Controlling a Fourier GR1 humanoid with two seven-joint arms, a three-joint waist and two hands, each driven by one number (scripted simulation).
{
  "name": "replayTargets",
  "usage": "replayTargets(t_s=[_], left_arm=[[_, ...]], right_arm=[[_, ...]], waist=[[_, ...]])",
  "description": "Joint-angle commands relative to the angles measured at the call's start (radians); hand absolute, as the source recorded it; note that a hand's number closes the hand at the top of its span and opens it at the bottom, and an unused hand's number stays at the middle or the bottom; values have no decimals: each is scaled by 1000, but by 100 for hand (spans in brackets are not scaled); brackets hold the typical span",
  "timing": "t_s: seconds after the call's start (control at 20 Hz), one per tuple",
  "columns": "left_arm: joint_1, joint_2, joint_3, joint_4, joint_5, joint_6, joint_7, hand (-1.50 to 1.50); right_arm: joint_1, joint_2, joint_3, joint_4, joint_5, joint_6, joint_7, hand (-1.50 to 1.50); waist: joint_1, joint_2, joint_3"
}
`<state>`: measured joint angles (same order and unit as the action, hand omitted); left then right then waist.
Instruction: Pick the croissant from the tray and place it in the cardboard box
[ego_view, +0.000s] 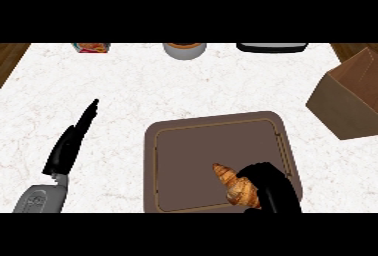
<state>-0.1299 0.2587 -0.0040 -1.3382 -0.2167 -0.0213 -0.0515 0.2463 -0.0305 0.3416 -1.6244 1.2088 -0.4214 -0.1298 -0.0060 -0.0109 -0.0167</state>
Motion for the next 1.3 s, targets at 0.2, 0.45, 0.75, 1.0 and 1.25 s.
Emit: replayTargets(t_s=[0.2, 0.45, 0.75, 1.0, 1.25], left_arm=[[-5, -20, 10, 0, -10, 2, 17, 0], [20, -10, 13, -12, -13, -20, 0, 0], [-62, -23, -2, 21, -28, -8, 6, 0], [-77, -31, -28, 15, -42, -16, 4, 0], [-72, -46, -54, 16, -39, -38, 3, 0]], right_arm=[[-29, 29, 1, 75, 39, -224, 1, 150], [67, 1, -9, -16, 41, -306, -32, 150], [-222, 30, -328, 138, 112, 33, 433, 150], [-427, 27, -460, 221, 209, 210, 703, 150], [-757, -47, -543, 289, 341, 417, 960, 150]], waist=[[5, 10, 17], [4, 9, 17], [44, 46, 8], [91, 48, 7], [115, 32, 9]])
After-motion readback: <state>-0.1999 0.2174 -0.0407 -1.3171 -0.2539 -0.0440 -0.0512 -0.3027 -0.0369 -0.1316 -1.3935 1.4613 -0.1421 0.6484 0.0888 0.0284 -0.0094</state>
